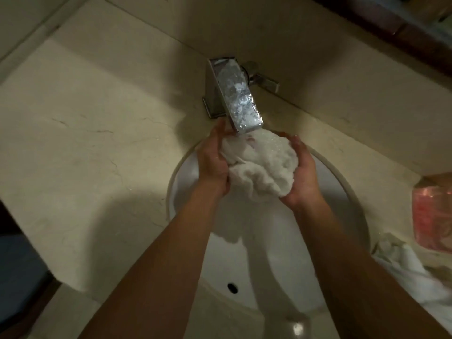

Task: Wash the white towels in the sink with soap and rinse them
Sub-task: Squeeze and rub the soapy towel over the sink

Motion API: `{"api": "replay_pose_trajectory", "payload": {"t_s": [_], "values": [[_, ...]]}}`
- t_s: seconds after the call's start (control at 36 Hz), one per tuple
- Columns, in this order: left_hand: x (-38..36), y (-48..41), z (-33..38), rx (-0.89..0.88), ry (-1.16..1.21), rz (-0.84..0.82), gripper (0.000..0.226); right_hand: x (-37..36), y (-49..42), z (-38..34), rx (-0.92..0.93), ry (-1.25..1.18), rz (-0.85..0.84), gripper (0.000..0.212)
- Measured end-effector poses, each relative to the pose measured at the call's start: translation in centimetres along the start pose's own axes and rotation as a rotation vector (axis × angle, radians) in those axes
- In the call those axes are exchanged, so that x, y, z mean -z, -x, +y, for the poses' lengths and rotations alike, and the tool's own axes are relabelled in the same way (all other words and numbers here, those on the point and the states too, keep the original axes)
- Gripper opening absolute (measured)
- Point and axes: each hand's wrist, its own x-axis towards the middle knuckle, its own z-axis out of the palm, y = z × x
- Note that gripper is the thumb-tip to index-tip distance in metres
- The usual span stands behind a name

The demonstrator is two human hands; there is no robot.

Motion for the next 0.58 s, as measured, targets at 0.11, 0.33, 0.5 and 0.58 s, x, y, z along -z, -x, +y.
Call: {"api": "replay_pose_trajectory", "payload": {"t_s": [0.11, 0.33, 0.5, 0.58], "values": [[1.8, -0.7, 1.3, -0.016, -0.046, 0.081, 0.048, -2.0, -0.8, 1.9, -0.052, 0.072, -0.008, 0.065], [4.2, -0.6, 3.3, 0.028, 0.040, 0.141, 0.044, -3.0, -2.9, 4.6, -0.113, 0.031, -0.128, 0.058], [3.3, 0.6, 3.3, 0.081, 0.079, 0.167, 0.048, -2.7, -1.9, 3.7, -0.072, 0.083, -0.036, 0.042], [3.1, 0.4, 2.7, 0.113, 0.123, 0.043, 0.067, -2.0, -1.0, 2.4, -0.031, 0.038, -0.005, 0.047]]}}
